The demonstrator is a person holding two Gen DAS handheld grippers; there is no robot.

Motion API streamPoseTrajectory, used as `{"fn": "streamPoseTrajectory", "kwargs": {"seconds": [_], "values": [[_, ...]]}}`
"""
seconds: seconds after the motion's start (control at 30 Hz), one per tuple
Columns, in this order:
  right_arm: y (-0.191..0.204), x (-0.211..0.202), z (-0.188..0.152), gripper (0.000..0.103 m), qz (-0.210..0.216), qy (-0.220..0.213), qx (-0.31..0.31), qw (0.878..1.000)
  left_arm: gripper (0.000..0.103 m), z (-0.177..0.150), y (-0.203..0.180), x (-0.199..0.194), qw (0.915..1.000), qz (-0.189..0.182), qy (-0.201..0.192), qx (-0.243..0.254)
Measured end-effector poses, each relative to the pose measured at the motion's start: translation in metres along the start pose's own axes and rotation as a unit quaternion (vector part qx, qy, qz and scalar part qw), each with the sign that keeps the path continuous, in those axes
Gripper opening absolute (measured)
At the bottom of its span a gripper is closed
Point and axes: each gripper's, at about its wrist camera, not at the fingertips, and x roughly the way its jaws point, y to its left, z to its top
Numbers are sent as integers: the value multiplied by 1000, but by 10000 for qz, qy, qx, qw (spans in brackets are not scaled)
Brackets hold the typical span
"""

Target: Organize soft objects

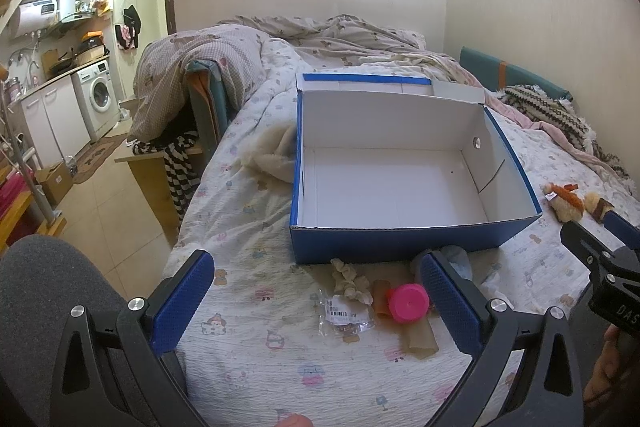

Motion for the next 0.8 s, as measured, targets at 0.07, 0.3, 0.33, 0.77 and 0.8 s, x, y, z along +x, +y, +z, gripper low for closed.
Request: {"fn": "streamPoseTrajectory", "kwargs": {"seconds": [0.07, 0.3, 0.33, 0.77, 0.8], "values": [[0, 0, 0, 103, 4, -5, 2, 10000, 103, 0, 0, 0, 10000, -2, 2, -5], [-1, -1, 1, 103, 33, -13, 18, 10000, 103, 0, 0, 0, 10000, -1, 6, -1], [-2, -2, 1, 103, 34, -25, 25, 10000, 103, 0, 0, 0, 10000, 1, 7, -1], [-3, -2, 3, 103, 22, -30, 33, 10000, 103, 1, 0, 0, 10000, 0, 13, -5], [-3, -2, 3, 103, 21, -28, 29, 10000, 103, 1, 0, 1, 10000, 1, 14, -4]]}}
